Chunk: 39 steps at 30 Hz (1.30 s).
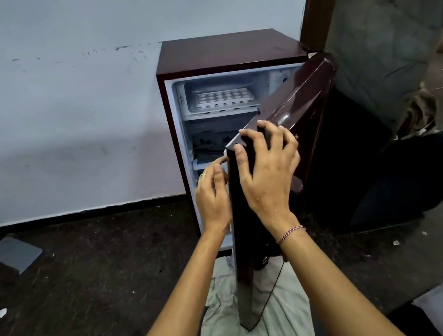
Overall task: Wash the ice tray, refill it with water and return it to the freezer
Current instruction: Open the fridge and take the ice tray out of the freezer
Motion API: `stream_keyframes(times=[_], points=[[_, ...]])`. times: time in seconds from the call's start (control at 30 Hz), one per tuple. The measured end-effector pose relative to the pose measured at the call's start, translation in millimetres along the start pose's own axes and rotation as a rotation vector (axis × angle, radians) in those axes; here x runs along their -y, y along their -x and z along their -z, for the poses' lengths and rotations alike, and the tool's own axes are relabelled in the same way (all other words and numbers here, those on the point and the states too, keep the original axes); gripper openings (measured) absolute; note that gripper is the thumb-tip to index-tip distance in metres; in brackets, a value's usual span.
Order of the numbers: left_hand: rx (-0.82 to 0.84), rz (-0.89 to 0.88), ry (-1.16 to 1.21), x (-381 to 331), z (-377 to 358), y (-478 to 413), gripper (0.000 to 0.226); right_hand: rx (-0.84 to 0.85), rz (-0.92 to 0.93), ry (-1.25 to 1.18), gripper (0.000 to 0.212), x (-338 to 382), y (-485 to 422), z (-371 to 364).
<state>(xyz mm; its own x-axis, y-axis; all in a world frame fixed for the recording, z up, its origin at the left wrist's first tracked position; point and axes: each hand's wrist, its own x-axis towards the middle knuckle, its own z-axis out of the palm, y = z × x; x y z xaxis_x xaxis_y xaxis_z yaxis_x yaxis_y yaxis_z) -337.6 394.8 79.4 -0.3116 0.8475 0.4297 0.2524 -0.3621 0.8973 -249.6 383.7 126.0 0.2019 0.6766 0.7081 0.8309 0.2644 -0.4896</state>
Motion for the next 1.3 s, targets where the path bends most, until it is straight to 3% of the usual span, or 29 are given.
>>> stream_keyframes(times=[0.2,0.27,0.37,0.6,0.9,1.2,1.3], points=[[0.088,-0.173,0.056,-31,-33,10,0.029,-0.119,-0.096,0.319,0.042,-22,-9,48],[0.16,-0.205,0.079,-40,-48,10,0.03,-0.128,-0.125,0.365,0.036,-33,-9,65],[0.311,-0.26,0.075,-53,-79,7,0.03,-0.144,-0.118,0.375,0.027,-52,-2,93],[0.728,-0.529,0.053,-91,-166,19,0.037,-0.156,-0.077,0.453,0.036,-105,3,140],[0.726,-0.772,-0.136,-103,-229,43,0.047,-0.185,-0.069,0.64,0.039,-178,1,183],[0.705,-0.819,-0.211,-104,-243,48,0.048,-0.24,-0.016,0.581,0.029,-202,-2,194],[0.656,-0.729,-0.29,-90,-223,42,0.048,-0.308,0.047,0.55,0.024,-186,8,178]])
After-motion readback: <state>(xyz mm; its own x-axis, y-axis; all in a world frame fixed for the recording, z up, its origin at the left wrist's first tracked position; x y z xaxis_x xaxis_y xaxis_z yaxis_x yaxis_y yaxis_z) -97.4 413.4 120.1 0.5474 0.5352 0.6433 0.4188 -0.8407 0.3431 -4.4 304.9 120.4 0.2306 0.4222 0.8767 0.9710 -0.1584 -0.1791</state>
